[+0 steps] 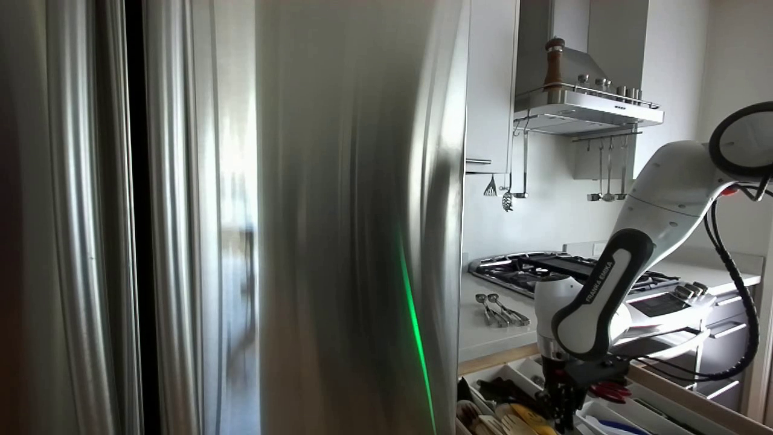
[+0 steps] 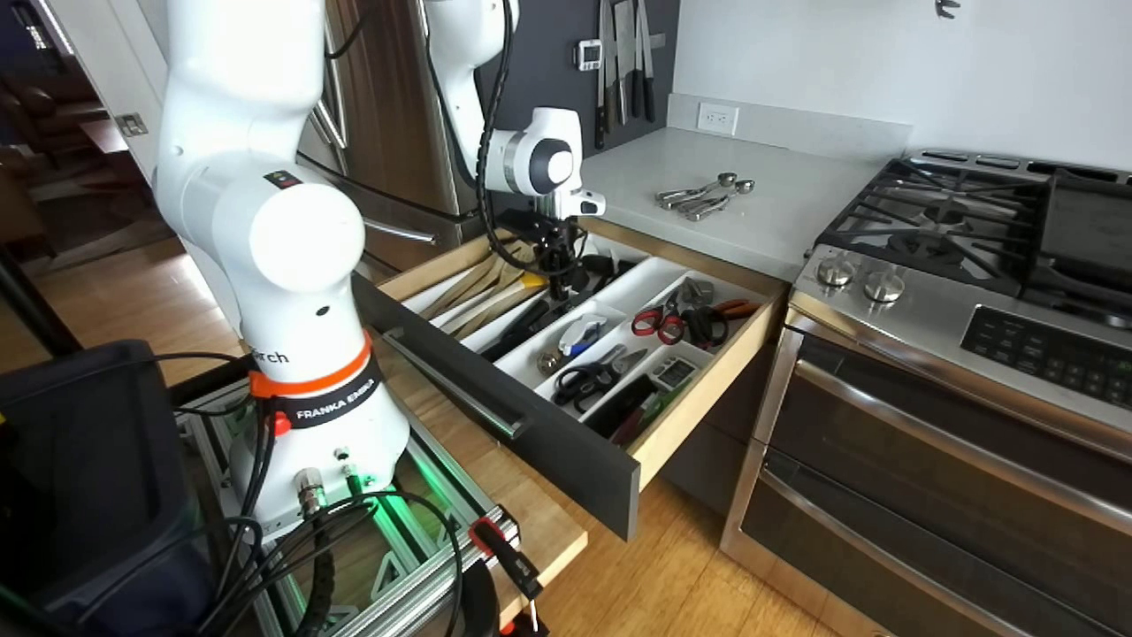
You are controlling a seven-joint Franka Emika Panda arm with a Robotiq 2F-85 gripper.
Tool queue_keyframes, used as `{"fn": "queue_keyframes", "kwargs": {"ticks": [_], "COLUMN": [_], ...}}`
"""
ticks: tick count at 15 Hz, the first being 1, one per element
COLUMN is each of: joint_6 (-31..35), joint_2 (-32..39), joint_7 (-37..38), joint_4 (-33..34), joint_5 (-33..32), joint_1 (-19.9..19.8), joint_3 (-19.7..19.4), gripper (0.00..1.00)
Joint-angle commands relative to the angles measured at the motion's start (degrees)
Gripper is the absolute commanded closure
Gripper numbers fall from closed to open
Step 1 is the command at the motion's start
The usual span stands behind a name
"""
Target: Move the metal and black object from the drawer to the counter
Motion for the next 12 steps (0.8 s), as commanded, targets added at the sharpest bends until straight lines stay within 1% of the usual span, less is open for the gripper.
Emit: {"fn": "queue_keyframes", "kwargs": {"ticks": [1,2,3,8,10,12], "joint_6": [0.40,0.41,0.40,0.45,-0.37,0.63], "joint_2": [1.93,2.00,1.90,0.02,-1.49,-3.16], "joint_7": [0.85,0.99,0.93,0.33,-1.31,-1.52], "joint_4": [1.14,1.20,1.20,-0.01,-1.06,-2.34], "joint_5": [0.05,-0.14,-0.09,0.27,1.40,1.78], "joint_1": [1.58,1.84,1.98,2.00,1.07,0.69], "joint_3": [-1.29,-1.43,-1.46,-1.56,-0.71,-0.67], "gripper": [0.87,0.97,1.00,0.99,0.99,0.99]}}
